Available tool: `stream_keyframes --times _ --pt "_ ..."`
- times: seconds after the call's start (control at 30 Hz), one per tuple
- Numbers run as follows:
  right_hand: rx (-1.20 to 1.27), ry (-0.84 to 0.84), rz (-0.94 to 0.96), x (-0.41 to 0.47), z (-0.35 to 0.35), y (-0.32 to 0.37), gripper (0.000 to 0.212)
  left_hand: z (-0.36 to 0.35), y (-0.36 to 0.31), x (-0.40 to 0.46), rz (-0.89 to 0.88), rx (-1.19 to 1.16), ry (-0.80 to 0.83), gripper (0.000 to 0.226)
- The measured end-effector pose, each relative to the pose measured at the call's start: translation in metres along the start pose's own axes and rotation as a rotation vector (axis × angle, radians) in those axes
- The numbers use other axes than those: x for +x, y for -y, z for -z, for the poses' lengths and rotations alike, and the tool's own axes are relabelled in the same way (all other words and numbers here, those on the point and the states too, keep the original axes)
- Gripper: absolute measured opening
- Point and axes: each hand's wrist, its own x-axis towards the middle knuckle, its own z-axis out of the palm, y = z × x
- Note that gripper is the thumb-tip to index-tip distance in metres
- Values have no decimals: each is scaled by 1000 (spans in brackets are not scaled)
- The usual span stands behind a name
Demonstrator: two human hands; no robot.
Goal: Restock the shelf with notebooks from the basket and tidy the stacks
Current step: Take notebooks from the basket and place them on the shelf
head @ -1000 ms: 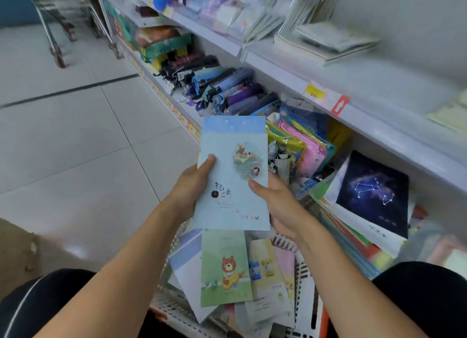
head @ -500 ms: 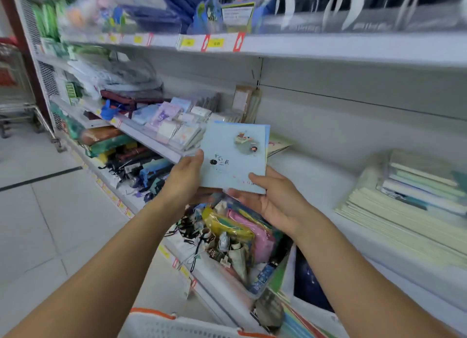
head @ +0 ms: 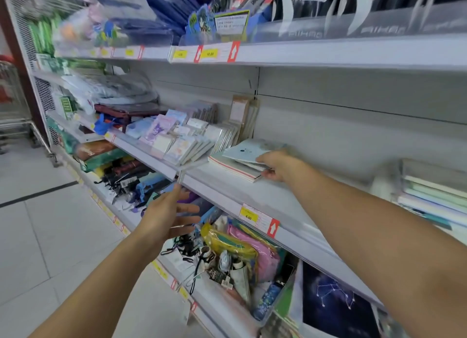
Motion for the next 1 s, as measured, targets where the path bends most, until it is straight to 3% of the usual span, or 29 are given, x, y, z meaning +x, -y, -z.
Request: stream_keyframes --times 0.07,0.2,0.4,0.53,0.67,0.73,0.77,0.83,0.87,0.93,1.0 --pt "-64 -57 15 5 3 -7 34 3 7 1 19 8 -4 43" --pt "-46 64 -30 12 0 -14 25 5 12 0 47 5 -4 44" --pt "-187 -171 139 31 0 -21 30 14 12 -6 28 31 -15 41" --pt "-609 -299 369 8 9 -30 36 25 28 -18 44 44 -39 34" --pt "-406 -447 761 -88 -5 -65 19 40 98 -44 133 97 -94 26" --pt "-290 -216 866 -141 -36 -127 14 49 154 -65 248 163 -120 24" --pt "-314 -19 776 -161 -55 -170 15 57 189 -77 320 216 -142 24" --pt "-456 342 360 -190 -88 -272 19 77 260 -103 441 385 -179 23" --pt "-563 444 156 -201 -96 -320 28 86 291 -119 501 437 -187 21" --pt "-727 528 -50 -220 -95 -394 46 94 320 -148 629 386 -222 36" --pt "-736 508 -186 -231 -80 -434 54 93 330 -162 761 389 -179 48"
